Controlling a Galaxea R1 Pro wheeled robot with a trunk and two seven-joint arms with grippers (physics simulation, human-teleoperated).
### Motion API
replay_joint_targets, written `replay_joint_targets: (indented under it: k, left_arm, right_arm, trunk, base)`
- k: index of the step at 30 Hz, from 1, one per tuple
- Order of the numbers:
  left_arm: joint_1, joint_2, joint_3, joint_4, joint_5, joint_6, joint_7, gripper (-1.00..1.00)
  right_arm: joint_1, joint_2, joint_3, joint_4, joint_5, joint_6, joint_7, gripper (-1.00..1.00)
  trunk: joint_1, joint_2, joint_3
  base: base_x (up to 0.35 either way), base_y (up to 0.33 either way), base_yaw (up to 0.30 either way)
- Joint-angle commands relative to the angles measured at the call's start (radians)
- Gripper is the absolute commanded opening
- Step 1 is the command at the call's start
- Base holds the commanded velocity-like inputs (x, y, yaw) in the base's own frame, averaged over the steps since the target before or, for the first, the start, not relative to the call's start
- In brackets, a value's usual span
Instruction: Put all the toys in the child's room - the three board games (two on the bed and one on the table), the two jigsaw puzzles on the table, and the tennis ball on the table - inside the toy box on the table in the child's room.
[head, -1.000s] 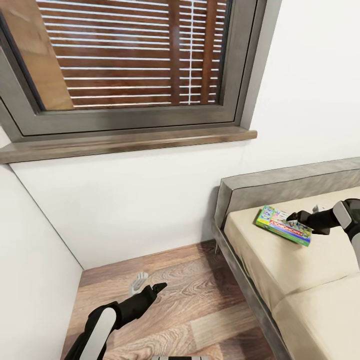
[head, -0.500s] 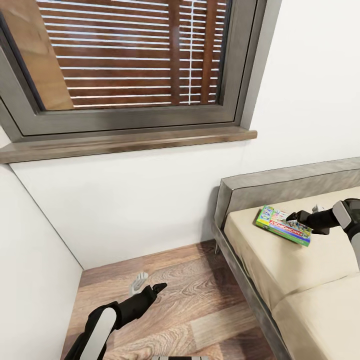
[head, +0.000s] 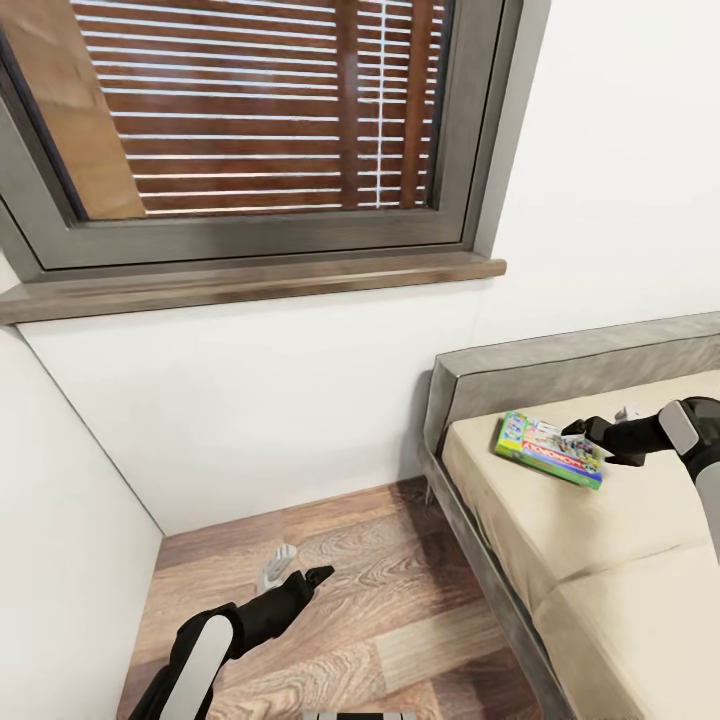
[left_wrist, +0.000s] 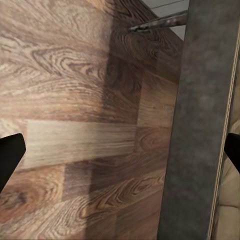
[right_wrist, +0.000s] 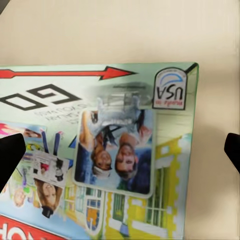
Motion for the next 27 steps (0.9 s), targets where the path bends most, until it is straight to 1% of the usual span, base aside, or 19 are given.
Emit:
replay_joint_targets:
  k: [1, 10, 17, 25, 27]
  left_arm:
    - [0.0, 0.0, 0.001, 0.0, -0.001, 0.004, -0.003, 1.0]
    - [0.0, 0.0, 0.002, 0.0, -0.001, 0.004, -0.003, 1.0]
    - [0.0, -0.001, 0.001, 0.0, -0.001, 0.004, -0.003, 1.0]
    - [0.0, -0.002, 0.0, 0.0, -0.002, 0.004, -0.003, 1.0]
    - [0.0, -0.002, 0.0, 0.0, -0.002, 0.004, -0.002, 1.0]
  right_arm:
    - [0.0, 0.0, -0.005, -0.001, 0.003, 0.004, 0.003, 1.0]
    - [-0.001, -0.001, -0.005, -0.001, 0.003, 0.004, 0.001, 1.0]
    - [-0.001, -0.012, -0.005, -0.002, 0.002, 0.003, 0.001, 1.0]
    - [-0.004, -0.019, -0.006, -0.004, 0.002, 0.003, 0.001, 1.0]
    - [-0.005, -0.025, -0.006, -0.004, 0.002, 0.0, 0.001, 1.0]
  trunk:
    - [0.0, 0.0, -0.001]
    - [0.0, 0.0, -0.001]
    - [0.0, 0.0, -0.001]
    - [0.0, 0.0, -0.001]
    - [0.0, 0.0, -0.001]
  base:
    - [-0.015, -0.018, 0.0]
    - [-0.007, -0.009, 0.0]
    - [-0.001, -0.002, 0.0]
    - [0.0, 0.0, 0.0]
    - [0.0, 0.0, 0.0]
